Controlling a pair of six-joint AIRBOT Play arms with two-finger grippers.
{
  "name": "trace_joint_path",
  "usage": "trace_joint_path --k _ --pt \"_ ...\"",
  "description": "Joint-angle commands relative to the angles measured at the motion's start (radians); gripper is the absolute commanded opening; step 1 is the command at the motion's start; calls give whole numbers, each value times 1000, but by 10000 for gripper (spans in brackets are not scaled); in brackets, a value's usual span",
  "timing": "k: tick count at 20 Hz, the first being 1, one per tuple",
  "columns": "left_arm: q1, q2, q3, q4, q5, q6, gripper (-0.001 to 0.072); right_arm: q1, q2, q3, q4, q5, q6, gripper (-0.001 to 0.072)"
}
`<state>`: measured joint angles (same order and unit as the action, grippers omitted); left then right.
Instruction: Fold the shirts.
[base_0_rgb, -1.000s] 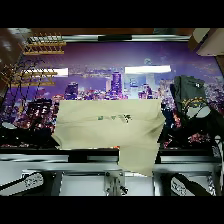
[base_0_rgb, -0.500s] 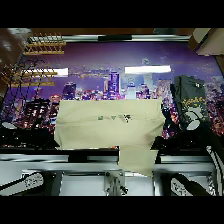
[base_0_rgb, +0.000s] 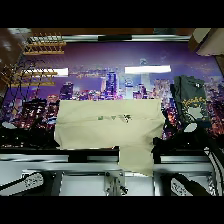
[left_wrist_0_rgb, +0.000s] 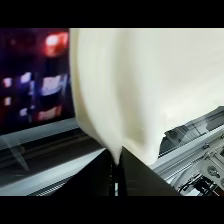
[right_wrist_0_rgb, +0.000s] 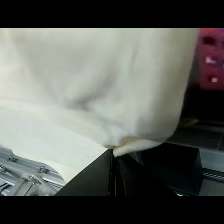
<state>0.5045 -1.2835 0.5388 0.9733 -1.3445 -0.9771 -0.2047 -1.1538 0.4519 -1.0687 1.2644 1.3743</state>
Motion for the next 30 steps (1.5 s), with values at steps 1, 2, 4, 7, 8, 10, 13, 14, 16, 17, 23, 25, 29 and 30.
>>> trace_joint_path --k 1,2,4,7,8,10,13,14,16,17,23,25,29,30 --pt "0 4 24 -18 -11 16 32 1 30 24 69 77 -99 64" --pt "0 6 53 -18 -27 16 32 1 55 54 95 90 -120 64" --pt "0 10 133 -45 -63 10 32 1 105 150 91 84 -106 63" --pt "-1 9 265 -183 -76 -34 32 1 94 322 99 67 -42 63" --pt "-1 6 311 -229 -66 -39 31 1 76 382 92 48 -31 63" --pt "-11 -8 397 -240 -12 -95 31 1 24 484 79 -13 0 63" --pt "-80 -86 515 -241 42 -121 32 1 -113 627 111 -66 11 63" --pt "-106 -122 554 -241 54 -130 32 1 -167 678 128 -76 13 63" --pt "-142 -202 629 -241 91 -167 32 1 -259 765 129 -108 53 63" --pt "-151 -242 665 -241 109 -176 32 1 -294 797 131 -123 63 63" --pt "-183 -404 751 -240 138 -207 34 3 -438 829 165 -193 53 65" --pt "-193 -443 752 -241 141 -207 106 20 -479 829 161 -192 33 74" --pt "-187 -462 760 -240 126 -206 649 37 -480 829 121 -148 -53 612" --pt "-176 -461 776 -240 101 -206 649 26 -457 829 82 -128 -61 612"
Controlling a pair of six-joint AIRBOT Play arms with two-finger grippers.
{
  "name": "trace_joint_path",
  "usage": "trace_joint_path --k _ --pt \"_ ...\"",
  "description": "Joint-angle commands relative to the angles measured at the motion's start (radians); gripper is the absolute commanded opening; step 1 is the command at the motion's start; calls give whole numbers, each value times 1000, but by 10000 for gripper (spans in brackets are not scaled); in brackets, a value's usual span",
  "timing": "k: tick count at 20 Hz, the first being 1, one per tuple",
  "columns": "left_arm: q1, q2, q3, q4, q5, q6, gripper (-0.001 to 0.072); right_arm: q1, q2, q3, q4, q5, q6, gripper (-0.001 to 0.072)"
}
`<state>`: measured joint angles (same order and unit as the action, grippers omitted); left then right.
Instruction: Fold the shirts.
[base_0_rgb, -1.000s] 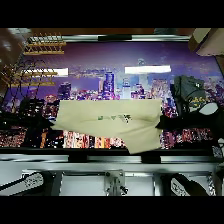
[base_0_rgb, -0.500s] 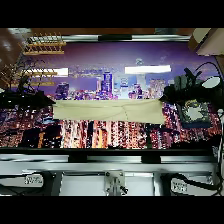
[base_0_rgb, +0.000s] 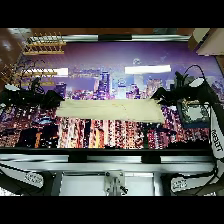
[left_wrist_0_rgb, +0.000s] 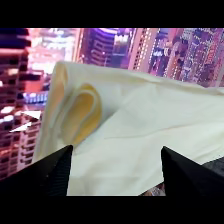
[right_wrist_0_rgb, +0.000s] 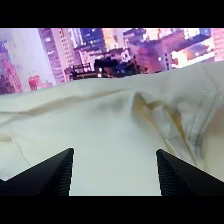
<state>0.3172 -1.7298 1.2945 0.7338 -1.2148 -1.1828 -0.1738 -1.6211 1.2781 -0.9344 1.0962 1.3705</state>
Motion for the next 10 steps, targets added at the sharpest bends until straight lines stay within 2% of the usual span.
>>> trace_joint_path --k 1,5,7,9,10 --pt "26 -14 45 -1 -70 0 648 -20 42 3 -117 61 -55 612" --pt "60 1 111 1 -191 -1 646 -61 106 2 -304 102 -28 623" --pt "55 21 112 2 -195 -1 644 -62 78 2 -307 114 -28 623" --pt "41 44 112 3 -201 -1 589 -59 32 2 -248 116 -31 624" --pt "33 56 112 3 -204 -1 589 -59 7 2 -206 115 -40 623"
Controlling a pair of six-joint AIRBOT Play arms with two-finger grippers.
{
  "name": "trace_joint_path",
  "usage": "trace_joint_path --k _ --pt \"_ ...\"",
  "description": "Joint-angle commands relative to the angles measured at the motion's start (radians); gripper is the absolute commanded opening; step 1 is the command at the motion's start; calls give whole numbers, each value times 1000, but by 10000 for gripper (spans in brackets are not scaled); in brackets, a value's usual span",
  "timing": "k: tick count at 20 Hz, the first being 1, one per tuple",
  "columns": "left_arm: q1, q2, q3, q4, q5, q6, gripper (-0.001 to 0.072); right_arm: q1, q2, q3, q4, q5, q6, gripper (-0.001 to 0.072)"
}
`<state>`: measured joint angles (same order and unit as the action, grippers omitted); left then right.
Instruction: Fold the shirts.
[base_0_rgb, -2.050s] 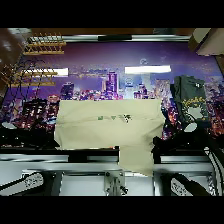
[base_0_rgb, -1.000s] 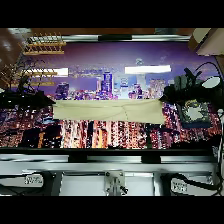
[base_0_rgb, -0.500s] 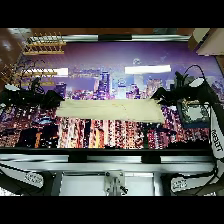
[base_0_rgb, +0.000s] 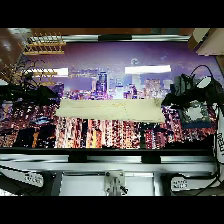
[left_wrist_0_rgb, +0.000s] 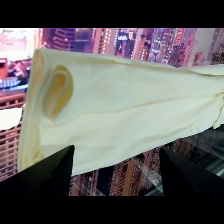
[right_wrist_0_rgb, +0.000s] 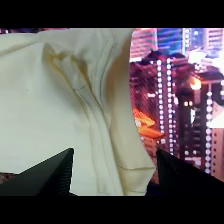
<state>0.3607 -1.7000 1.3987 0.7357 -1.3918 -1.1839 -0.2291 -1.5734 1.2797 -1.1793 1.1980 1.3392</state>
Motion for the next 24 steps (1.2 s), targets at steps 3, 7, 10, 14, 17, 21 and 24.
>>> trace_joint_path --k 3,7,10,14,17,21,24 --pt "-39 63 8 1 -27 1 589 -4 -103 1 112 11 -13 623" --pt "-98 99 8 0 -24 0 590 -3 -142 1 168 13 -11 623" --pt "-161 109 8 0 24 0 590 -4 -155 0 178 21 63 620" --pt "-239 109 8 0 83 1 590 -3 -156 0 203 66 82 284" --pt "-285 109 8 0 82 0 589 -4 -156 0 206 88 82 62" --pt "-325 109 8 0 71 0 589 -4 -126 1 209 139 -23 64" --pt "-342 108 8 0 65 1 517 -4 -58 1 210 126 -48 63"
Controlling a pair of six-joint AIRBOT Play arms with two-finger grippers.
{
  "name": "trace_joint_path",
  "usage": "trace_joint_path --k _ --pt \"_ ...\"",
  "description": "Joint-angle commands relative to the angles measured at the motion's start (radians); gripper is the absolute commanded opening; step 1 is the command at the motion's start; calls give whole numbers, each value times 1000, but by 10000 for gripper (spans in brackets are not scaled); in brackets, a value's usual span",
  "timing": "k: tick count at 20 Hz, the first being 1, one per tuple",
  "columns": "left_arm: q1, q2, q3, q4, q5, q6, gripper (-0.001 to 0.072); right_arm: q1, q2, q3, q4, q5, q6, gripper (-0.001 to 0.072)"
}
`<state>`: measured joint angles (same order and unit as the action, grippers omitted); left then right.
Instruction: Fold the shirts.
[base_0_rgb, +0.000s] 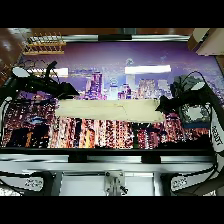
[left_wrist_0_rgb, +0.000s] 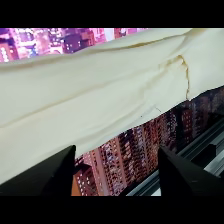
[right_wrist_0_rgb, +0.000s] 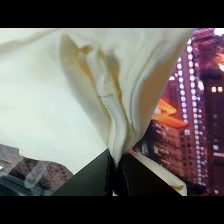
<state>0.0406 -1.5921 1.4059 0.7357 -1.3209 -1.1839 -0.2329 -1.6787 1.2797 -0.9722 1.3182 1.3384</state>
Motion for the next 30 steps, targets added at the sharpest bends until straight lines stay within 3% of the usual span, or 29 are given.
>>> trace_joint_path --k 1,3,4,6,12,14,16,19,22,25,27,30 --pt "-27 -1 0 0 -3 0 380 0 73 1 4 2 -49 63" --pt "-50 -4 0 0 19 0 249 0 126 1 23 0 -48 63" --pt "-68 -5 -2 0 36 0 241 0 152 1 34 1 -39 63" --pt "-117 -5 -18 0 88 0 31 0 203 1 61 10 -11 63" --pt "-386 -70 -52 -39 252 -138 34 0 415 1 187 50 1 63" --pt "-478 -101 -52 -42 350 -149 33 0 507 1 226 51 20 63" --pt "-554 -130 -49 -76 459 -225 34 0 595 1 262 50 34 63" --pt "-652 -167 -47 -257 618 -224 34 0 700 1 262 52 92 63" --pt "-717 -196 -48 -311 712 -225 34 0 755 1 261 59 122 63" --pt "-695 -189 -47 -310 690 -212 33 0 759 0 238 89 124 63" --pt "-631 -149 -48 -280 607 -141 31 0 759 0 200 88 124 63" --pt "-497 -9 -48 -62 489 -188 31 76 753 0 76 30 150 63"
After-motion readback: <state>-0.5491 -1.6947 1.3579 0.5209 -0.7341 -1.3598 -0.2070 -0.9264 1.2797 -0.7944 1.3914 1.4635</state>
